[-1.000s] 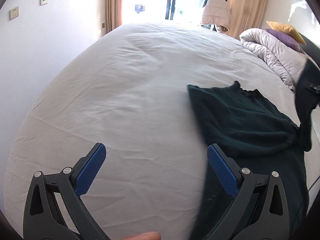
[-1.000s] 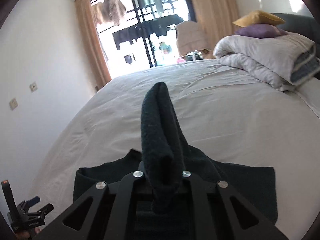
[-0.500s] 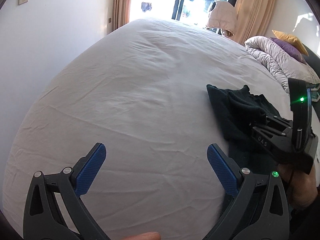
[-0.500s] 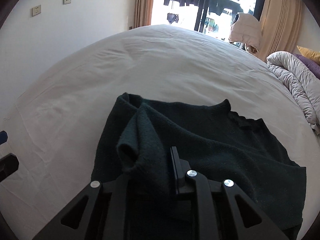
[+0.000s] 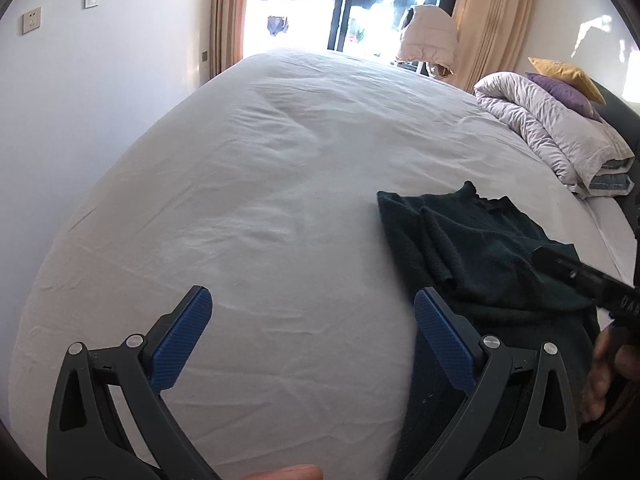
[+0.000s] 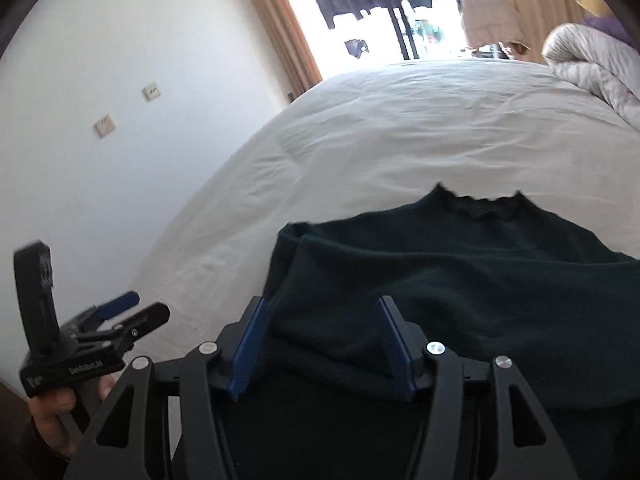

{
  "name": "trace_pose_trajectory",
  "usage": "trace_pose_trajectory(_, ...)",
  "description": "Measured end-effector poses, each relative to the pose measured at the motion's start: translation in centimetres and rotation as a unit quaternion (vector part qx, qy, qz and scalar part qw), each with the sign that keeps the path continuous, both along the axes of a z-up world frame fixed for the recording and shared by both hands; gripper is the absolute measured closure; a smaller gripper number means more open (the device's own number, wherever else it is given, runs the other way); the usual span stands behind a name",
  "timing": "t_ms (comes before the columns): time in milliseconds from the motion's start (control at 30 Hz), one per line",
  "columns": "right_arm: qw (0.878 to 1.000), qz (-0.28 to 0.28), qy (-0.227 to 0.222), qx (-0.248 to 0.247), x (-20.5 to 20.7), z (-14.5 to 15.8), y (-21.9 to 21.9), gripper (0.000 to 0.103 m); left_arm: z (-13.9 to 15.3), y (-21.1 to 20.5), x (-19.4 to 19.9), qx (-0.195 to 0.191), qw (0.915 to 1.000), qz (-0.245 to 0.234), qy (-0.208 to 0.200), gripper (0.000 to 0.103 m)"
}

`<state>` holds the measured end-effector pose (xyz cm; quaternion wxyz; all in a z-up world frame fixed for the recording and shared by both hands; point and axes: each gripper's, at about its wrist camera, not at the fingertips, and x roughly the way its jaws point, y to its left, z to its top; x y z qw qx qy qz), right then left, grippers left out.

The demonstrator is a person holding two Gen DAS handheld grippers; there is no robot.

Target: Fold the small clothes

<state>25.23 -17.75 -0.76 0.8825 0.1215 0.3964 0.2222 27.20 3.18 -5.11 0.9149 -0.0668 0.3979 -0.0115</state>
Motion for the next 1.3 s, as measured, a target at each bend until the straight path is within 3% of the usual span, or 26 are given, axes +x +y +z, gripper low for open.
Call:
trace_pose_trajectory(133,0.993,-0.083,0.024,0.085,1.8,-0.5,-10.0,0.044,0.2,-6.0,3.4,0.019,0.9983,-0.055,0.004,0.0)
trace_pose_trajectory(233,0.974,-0.113,0.068,0.183,3.4,-3.4,-16.4,0.044,-0.9,-10.5,6.4,0.063,0.9954,-0.072,0.006,0.0)
trace_pose_trajectory(300,0.968,-0.118,0.106,0.195,4.5,-6.1,-18.3,0.044,-2.8,-12.5,8.6,0.091,0.9932,-0.066,0.031,0.0)
trace_pose_trajectory(367,0.959,-0.132,0.149,0.201,5.4,-9.3,-20.0,0.063,-5.1,-13.3,10.3,0.104,0.9905,-0.061,0.067,0.0)
trace_pose_trajectory(400,0.957,-0.138,0.154,0.204,5.5,-10.2,-20.6,0.087,-6.3,-13.2,10.9,0.098,0.9896,-0.057,0.088,0.0)
trace_pose_trajectory(433,0.956,-0.143,0.153,0.206,5.4,-10.7,-21.3,0.099,-6.9,-12.6,11.2,0.077,0.9907,-0.054,0.098,0.0)
trace_pose_trajectory(500,0.948,-0.149,0.144,0.241,4.6,-11.4,-23.3,0.102,-6.9,-12.0,11.1,0.057,0.9923,-0.053,0.096,0.0)
trace_pose_trajectory(600,0.943,-0.196,0.122,0.241,3.1,-11.4,-26.4,0.102,-6.7,-12.1,10.7,0.068,0.9918,-0.057,0.091,0.0)
trace_pose_trajectory(667,0.932,-0.238,0.119,0.244,2.0,-11.5,-28.8,0.1,-6.7,-11.8,10.5,0.07,0.9919,-0.05,0.094,0.0)
trace_pose_trajectory(700,0.929,-0.259,0.12,0.235,1.2,-11.3,-29.7,0.094,-6.4,-11.8,10.1,0.078,0.9916,-0.047,0.092,0.0)
trace_pose_trajectory(767,0.934,-0.274,0.108,0.201,-0.4,-9.9,-30.4,0.082,-5.8,-12.2,9.5,0.098,0.9908,-0.042,0.084,0.0)
trace_pose_trajectory(833,0.944,-0.26,0.081,0.185,-1.7,-8.0,-29.5,0.05,-5.1,-12.7,8.6,0.122,0.9892,-0.035,0.073,0.0)
trace_pose_trajectory(900,0.954,-0.231,0.054,0.183,-2.2,-6.9,-27.8,0.041,-4.5,-13.0,7.8,0.132,0.9883,-0.033,0.068,0.0)
trace_pose_trajectory(967,0.961,-0.21,0.058,0.171,-1.6,-6.8,-26.0,0.037,-4.2,-12.7,7.0,0.132,0.9883,-0.035,0.067,0.0)
trace_pose_trajectory(1033,0.96,-0.212,0.092,0.157,-0.5,-8.5,-25.0,0.03,-3.6,-12.6,6.1,0.134,0.9881,-0.034,0.066,0.0)
trace_pose_trajectory(1100,0.963,-0.217,0.089,0.133,-0.2,-9.1,-24.6,0.033,-3.0,-12.3,5.4,0.134,0.9881,-0.033,0.069,0.0)
trace_pose_trajectory(1200,0.963,-0.231,0.09,0.107,-1.4,-7.1,-24.5,0.033,-1.9,-11.7,4.1,0.13,0.989,-0.029,0.064,0.0)
trace_pose_trajectory(1300,0.971,-0.221,0.056,0.073,-4.3,-3.8,-24.0,0.032,-0.9,-11.1,2.5,0.126,0.9897,-0.027,0.061,0.0)
